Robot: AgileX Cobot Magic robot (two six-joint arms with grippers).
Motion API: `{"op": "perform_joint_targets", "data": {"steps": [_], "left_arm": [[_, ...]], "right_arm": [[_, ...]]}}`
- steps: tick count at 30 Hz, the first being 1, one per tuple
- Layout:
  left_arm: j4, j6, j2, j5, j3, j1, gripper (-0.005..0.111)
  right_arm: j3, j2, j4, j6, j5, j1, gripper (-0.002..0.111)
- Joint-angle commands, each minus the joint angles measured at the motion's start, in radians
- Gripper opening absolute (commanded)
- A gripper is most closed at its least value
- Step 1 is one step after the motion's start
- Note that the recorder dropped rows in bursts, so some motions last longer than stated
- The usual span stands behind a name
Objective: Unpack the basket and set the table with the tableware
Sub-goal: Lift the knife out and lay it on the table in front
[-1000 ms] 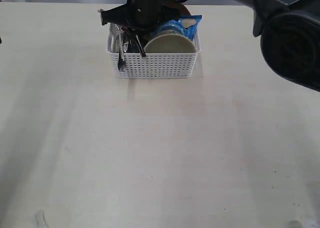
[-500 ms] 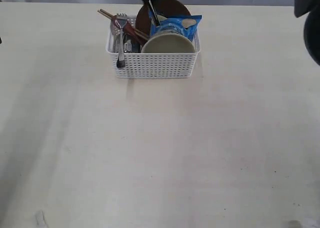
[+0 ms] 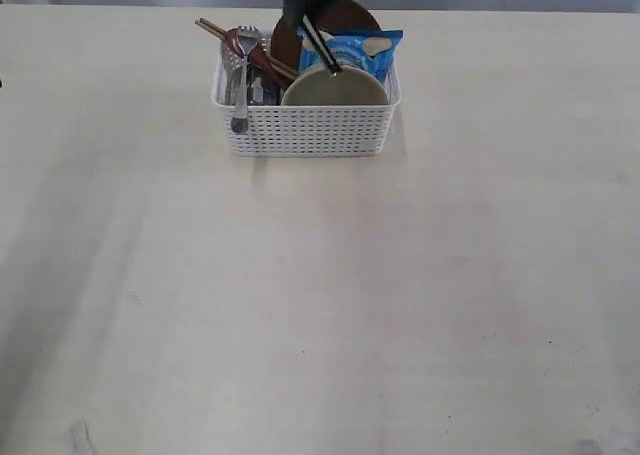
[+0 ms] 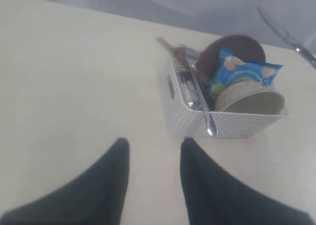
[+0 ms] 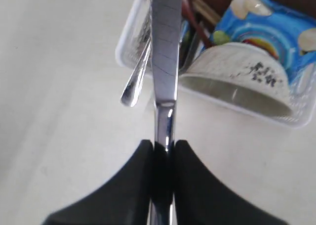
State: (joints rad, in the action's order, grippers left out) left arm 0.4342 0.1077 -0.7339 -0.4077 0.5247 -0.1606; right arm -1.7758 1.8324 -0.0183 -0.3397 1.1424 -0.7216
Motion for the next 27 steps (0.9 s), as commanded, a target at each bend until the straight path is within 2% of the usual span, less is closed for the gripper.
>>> {"op": "perform_joint_targets", "data": {"steps": [1,4,6,9,12,14,18,27], "left_arm": [[-0.006,0.005,0.002,0.002,-0.005,-0.001,0.034],[-0.006,0.005,0.002,0.0,-0.005,-0.001,0.034],[-0.006,0.005,0.002,0.0,-0.005,-0.001,0.034],[-0.006,0.005,0.002,0.0,-0.005,-0.001,0.034],[-0.004,0.005,0.002,-0.003,-0.005,-0.001,0.034],[-0.004,0.005,0.002,-0.011,-0.005,-0.001,0.034],[-0.004,0.005,0.002,-0.016,-0.005,-0.001,0.034],[-0.004,0.005,0.002,-0.016,-0.005,-0.001,0.034]], "right_arm": [[0.3,-0.19,0.136,-0.011,-0.216,-0.052,0.0],[0.605,-0.323,0.152,-0.091,-0.424,-0.133,0.0],[0.747,-0.347,0.165,-0.15,-0.535,-0.17,0.0],[0.92,-0.339,0.193,-0.233,-0.739,-0.204,0.0],[1.041,-0.299,0.201,-0.289,-0.936,-0.197,0.0],[1.071,-0.264,0.201,-0.333,-1.004,-0.169,0.0],[1.077,-0.185,0.201,-0.346,-1.025,-0.105,0.0],[1.008,-0.025,0.201,-0.356,-1.037,-0.109,0.0]]}}
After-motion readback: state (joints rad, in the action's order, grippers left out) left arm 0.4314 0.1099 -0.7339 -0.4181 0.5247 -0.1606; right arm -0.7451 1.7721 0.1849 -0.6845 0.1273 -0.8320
